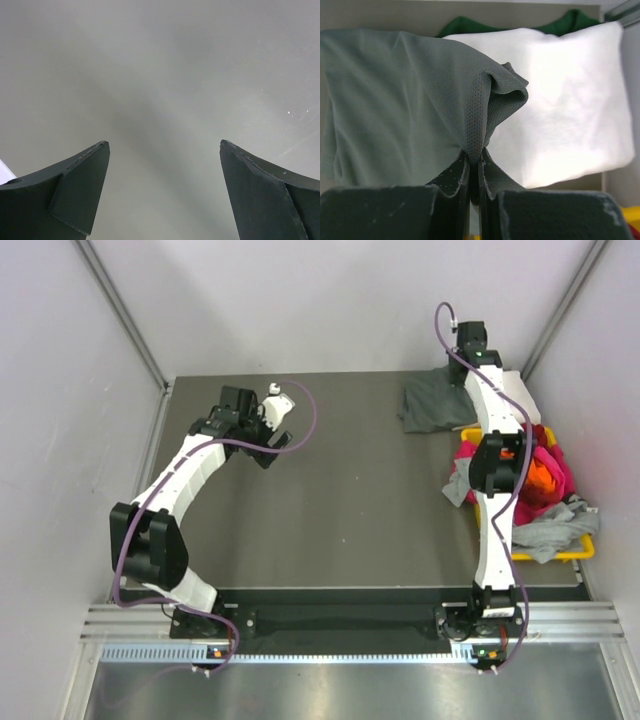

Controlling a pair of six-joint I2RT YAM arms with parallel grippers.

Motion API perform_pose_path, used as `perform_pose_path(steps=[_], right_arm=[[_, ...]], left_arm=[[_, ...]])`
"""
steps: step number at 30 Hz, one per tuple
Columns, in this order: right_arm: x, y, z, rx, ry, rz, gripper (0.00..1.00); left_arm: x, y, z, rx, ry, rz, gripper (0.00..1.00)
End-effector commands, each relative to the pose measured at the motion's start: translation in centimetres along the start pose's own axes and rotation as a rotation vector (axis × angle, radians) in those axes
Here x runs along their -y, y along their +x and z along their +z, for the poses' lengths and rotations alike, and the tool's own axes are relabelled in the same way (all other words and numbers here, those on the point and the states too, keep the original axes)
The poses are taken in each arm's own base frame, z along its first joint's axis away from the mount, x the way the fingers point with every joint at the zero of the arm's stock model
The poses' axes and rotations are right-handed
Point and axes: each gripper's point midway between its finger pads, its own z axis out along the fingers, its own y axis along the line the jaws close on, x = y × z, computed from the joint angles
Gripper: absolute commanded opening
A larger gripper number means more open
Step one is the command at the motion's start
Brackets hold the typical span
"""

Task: Fold and stack the t-shirts
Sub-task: Neatly place the folded tshirt to the corner

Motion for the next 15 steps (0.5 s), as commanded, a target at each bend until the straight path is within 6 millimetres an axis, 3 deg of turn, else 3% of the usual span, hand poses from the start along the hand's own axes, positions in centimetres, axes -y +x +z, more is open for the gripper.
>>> perform_pose_path(steps=[1,3,4,5,15], right_arm=[[5.2,-7.2,-6.6,0.191,0.122,-0.037,0.0],[5.7,-7.8,-7.0,0.209,0.15,-0.074,0.0],[8.0,-7.5,-6.8,0.2,0.186,-0.063,0.0],[8.4,-7.7,-6.9,0.209,0.187,-0.062,0.0],[9.9,-10.2,-8.6,0.303,0.169,-0.05,0.0]], left_arm=[[-1.0,-1.3,-0.3,0.025,-0.027,0.012,0.96],[-1.1,-1.3,-0.3,0.024,-0.029,0.01,0.96],[-1.1,-1.3,-0.3,0.023,-0.031,0.012,0.96],[-1.1,-1.3,-0.3,0.024,-0.031,0.011,0.96],[-1.6,-0.8,0.2,-0.006,-0.054,0.004,0.96]])
